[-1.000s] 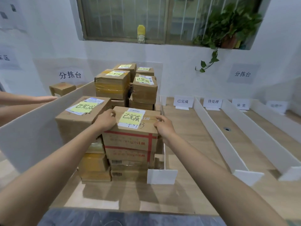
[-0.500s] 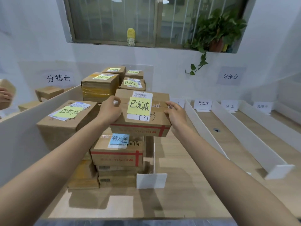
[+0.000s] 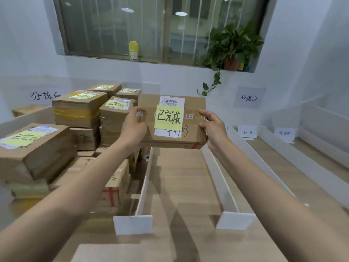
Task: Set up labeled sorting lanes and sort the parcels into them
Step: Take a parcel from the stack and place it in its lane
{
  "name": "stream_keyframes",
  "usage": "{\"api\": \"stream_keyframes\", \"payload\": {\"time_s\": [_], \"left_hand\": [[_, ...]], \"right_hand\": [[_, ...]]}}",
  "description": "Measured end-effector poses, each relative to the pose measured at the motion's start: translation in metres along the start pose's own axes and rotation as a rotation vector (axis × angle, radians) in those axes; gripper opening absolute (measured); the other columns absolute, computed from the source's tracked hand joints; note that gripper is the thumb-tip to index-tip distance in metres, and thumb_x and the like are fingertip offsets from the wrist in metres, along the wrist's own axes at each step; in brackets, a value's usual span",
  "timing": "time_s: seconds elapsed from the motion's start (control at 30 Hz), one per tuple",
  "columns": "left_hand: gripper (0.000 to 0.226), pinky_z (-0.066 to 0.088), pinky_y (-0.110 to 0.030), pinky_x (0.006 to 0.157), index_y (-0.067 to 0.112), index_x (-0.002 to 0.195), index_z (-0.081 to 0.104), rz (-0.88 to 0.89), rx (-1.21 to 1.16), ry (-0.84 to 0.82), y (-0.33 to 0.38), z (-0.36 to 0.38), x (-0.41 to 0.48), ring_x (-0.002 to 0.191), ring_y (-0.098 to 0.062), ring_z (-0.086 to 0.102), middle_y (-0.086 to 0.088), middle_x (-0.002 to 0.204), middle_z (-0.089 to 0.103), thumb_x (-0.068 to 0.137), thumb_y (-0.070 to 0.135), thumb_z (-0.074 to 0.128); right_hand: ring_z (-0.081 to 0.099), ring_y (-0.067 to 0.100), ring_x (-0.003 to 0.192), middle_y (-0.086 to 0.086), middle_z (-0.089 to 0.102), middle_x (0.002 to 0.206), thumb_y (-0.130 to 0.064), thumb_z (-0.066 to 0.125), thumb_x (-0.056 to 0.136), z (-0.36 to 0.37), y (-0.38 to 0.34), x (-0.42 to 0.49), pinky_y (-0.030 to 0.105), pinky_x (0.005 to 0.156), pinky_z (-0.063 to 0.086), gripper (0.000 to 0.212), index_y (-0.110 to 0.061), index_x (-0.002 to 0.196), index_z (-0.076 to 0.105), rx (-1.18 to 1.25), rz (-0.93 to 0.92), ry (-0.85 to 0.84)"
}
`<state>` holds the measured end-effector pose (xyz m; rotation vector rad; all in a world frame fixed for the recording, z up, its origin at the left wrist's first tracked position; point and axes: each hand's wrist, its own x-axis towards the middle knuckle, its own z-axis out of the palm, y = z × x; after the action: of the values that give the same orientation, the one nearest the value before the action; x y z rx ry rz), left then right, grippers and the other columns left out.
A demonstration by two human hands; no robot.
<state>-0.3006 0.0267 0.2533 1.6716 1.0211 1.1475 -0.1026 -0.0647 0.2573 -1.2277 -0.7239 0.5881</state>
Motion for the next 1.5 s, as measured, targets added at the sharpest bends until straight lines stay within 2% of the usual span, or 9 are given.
{"api": "stream_keyframes", "payload": {"time_s": [0.07,0.17,0.33,0.47,0.6,0.77,1.07,1.33,1.5], "left_hand": [[0.048,0.057,-0.044,0.082,0.036,0.119,0.046,0.008,0.000,-0.008,0.003,0.023,0.000,0.105,-0.021,0.059,0.003,0.125,0.052,0.089,-0.001,0.042],[0.050,0.055,-0.053,0.081,0.038,0.113,0.047,0.027,0.003,-0.006,0.006,0.055,-0.004,0.089,-0.021,0.060,0.007,0.112,0.054,0.087,-0.004,0.044],[0.054,0.053,-0.051,0.075,0.035,0.108,0.048,0.061,0.001,-0.015,0.007,0.097,-0.003,0.096,-0.035,0.061,-0.003,0.126,0.050,0.082,-0.011,0.040],[0.053,0.054,-0.037,0.071,0.033,0.111,0.048,0.085,0.040,-0.006,0.001,0.125,0.011,0.097,-0.024,0.059,-0.004,0.127,0.046,0.082,-0.011,0.041],[0.053,0.052,-0.042,0.087,0.032,0.111,0.048,0.079,0.075,0.003,-0.019,0.146,0.034,0.109,-0.022,0.054,-0.004,0.127,0.046,0.080,-0.010,0.041],[0.054,0.055,-0.044,0.079,0.033,0.109,0.048,0.030,0.088,0.022,-0.052,0.169,0.080,0.109,-0.028,0.054,-0.004,0.126,0.047,0.077,-0.010,0.041],[0.054,0.056,-0.044,0.081,0.036,0.110,0.047,-0.113,0.086,-0.024,-0.120,0.200,0.179,0.110,-0.026,0.055,-0.004,0.127,0.048,0.078,-0.007,0.041],[0.042,0.046,-0.028,0.088,0.032,0.099,0.051,-0.239,0.125,-0.089,-0.192,0.226,0.224,0.104,-0.010,0.055,0.016,0.099,0.056,0.083,-0.007,0.052],[0.050,0.041,-0.025,0.093,0.010,0.134,0.045,-0.345,0.183,-0.124,-0.237,0.243,0.249,0.109,-0.007,0.041,0.006,0.119,0.046,0.087,-0.008,0.047]], "right_hand": [[0.061,0.011,0.086,-0.005,0.065,0.108,0.012,0.041,0.082,-0.024,-0.003,0.008,0.019,0.059,0.049,0.048,-0.026,0.099,0.065,-0.020,-0.002,-0.003],[0.063,0.016,0.089,-0.010,0.066,0.102,0.009,0.042,0.082,-0.057,-0.003,0.021,0.040,0.074,0.057,0.047,-0.028,0.095,0.067,-0.021,0.023,-0.005],[0.063,0.021,0.091,-0.007,0.065,0.107,0.009,0.043,0.081,-0.093,0.007,0.039,0.054,0.082,0.054,0.048,-0.032,0.091,0.067,-0.029,0.047,0.012],[0.063,0.021,0.096,0.000,0.064,0.119,0.010,0.041,0.079,-0.109,0.021,0.062,0.037,0.079,0.053,0.051,-0.033,0.088,0.066,-0.049,0.041,0.060],[0.061,0.017,0.083,0.000,0.064,0.115,0.010,0.039,0.082,-0.113,0.039,0.082,0.028,0.067,0.047,0.051,-0.032,0.094,0.065,-0.084,0.060,0.075],[0.058,0.020,0.110,-0.001,0.058,0.122,0.011,0.037,0.083,-0.105,0.072,0.126,0.025,0.074,0.046,0.052,-0.027,0.104,0.066,-0.132,0.084,0.094],[0.054,0.019,0.116,0.000,0.055,0.130,0.013,0.036,0.082,-0.074,0.138,0.240,0.021,0.069,0.044,0.051,-0.024,0.105,0.062,-0.246,0.164,0.054],[0.058,0.016,0.097,0.001,0.059,0.123,0.011,0.035,0.082,-0.048,0.232,0.299,0.018,0.065,0.046,0.049,-0.021,0.110,0.057,-0.338,0.362,0.033],[0.054,0.014,0.082,0.000,0.055,0.121,0.012,0.035,0.084,-0.043,0.284,0.322,0.019,0.056,0.042,0.052,-0.020,0.121,0.054,-0.393,0.506,-0.015]]}}
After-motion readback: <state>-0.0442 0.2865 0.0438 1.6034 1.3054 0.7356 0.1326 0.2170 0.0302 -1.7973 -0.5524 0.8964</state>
